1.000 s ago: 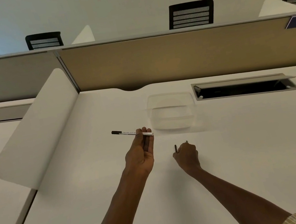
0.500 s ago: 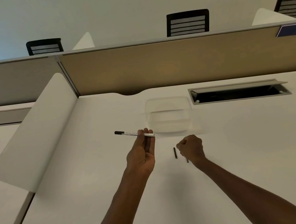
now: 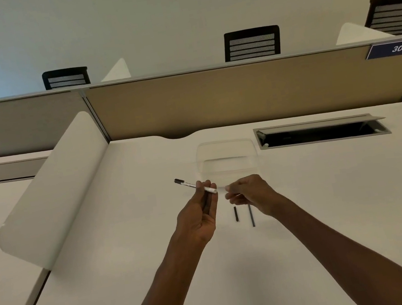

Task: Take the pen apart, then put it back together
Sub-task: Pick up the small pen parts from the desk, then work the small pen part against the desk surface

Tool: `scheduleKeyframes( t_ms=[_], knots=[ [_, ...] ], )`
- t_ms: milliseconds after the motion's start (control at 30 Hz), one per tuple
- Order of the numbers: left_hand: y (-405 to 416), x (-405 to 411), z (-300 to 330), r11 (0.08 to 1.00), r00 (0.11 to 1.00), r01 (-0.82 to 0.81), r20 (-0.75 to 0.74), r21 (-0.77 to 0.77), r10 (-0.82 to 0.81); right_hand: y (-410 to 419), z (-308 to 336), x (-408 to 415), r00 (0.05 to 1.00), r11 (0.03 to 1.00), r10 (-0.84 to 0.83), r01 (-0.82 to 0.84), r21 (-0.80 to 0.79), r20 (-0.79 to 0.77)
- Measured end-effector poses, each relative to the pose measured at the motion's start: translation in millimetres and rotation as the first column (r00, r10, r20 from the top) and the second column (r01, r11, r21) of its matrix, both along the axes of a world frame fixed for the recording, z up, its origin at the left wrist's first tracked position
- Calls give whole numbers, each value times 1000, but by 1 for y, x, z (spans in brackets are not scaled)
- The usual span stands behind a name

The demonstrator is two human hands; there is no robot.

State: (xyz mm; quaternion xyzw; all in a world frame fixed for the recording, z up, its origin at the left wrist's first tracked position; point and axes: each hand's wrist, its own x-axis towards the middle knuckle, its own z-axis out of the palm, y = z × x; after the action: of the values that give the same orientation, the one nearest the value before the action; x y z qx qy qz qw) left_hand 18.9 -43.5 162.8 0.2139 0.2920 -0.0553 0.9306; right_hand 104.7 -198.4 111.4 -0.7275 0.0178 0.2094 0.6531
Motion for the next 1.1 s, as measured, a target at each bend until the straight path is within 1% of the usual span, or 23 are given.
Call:
scheduleKeyframes(
  t_ms=[100,200,400,500,567,633,733,800,833,867,900,933,967,1000,1033,1100],
  knots=[
    [-5,-3,5,998,998,62,-4,7,-62,11,14,4,990,979,113,-95,179,-90],
    [-8,-4,9,994,994,107,-19,12,-107,21,21,6,976,944,171,-123,307,-135],
    [-8,-6,12,974,974,224,-30,34,-223,23,27,6,966,879,137,-18,476,-218],
    [-4,-4,11,963,963,268,-11,17,-268,20,27,7,964,866,77,62,496,-256],
    [-1,-2,8,956,957,290,5,38,-291,18,27,6,965,868,40,95,487,-261],
    [2,1,3,939,946,318,23,127,-324,16,28,6,967,871,11,116,477,-255],
    [5,6,-11,859,943,298,8,416,-331,12,27,8,958,837,-61,201,508,-279],
    [9,9,-25,742,959,233,-24,629,-281,9,27,10,949,814,-98,250,525,-300],
    [12,10,-34,654,969,193,-39,732,-243,7,27,11,944,803,-111,269,532,-309],
    [16,12,-43,535,978,148,-42,832,-205,5,26,11,940,790,-126,289,541,-318],
    [20,12,-53,368,982,103,-37,924,-183,4,25,12,934,774,-144,313,550,-327],
    [25,12,-64,170,983,64,-33,983,-182,3,24,12,927,761,-163,336,555,-337],
    [30,11,-76,-6,981,35,-36,999,-193,1,23,12,921,753,-181,355,554,-344],
    [35,11,-90,-128,978,20,-46,992,-204,-2,22,13,916,749,-199,371,549,-347],
    [41,11,-104,-195,972,27,-71,980,-224,-4,21,14,912,748,-217,385,541,-349],
    [52,9,-131,-282,945,88,-170,955,-281,-9,18,16,902,743,-256,413,527,-347]
  ],
)
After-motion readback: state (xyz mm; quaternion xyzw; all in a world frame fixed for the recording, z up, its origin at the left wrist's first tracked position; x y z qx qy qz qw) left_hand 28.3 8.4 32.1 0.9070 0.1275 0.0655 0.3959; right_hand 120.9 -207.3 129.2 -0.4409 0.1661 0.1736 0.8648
